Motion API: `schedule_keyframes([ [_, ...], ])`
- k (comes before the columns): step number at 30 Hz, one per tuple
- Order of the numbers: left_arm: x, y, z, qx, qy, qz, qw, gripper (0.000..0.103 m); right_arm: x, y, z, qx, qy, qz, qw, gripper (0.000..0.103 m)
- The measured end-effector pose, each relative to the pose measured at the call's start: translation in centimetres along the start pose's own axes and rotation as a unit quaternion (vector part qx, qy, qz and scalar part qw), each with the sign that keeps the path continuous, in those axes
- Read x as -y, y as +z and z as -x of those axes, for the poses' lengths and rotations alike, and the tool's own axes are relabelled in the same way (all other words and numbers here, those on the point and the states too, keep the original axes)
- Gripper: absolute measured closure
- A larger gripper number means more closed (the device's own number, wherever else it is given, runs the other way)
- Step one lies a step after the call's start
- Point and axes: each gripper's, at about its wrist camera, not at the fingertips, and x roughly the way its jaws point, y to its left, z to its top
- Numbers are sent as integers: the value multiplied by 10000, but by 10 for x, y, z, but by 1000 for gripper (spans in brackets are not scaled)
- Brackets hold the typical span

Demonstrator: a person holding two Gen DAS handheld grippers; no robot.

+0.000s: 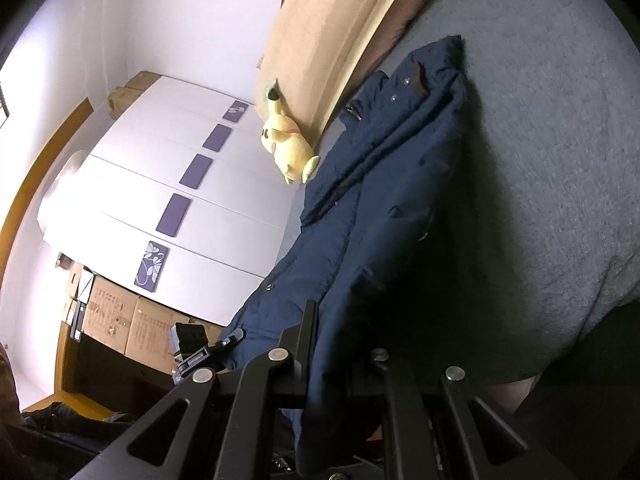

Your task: Fold large clothes

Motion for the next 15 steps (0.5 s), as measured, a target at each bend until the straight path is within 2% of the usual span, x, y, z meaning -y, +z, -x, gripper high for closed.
schedule_keyframes([
  [5, 2, -1, 2, 44, 133, -69, 9999, 90, -3, -8, 3, 66, -1, 121, 9999, 92],
  [15, 28, 1, 8, 374, 891, -401, 9945, 90, -10, -9, 15, 427, 1, 365, 9984, 92],
])
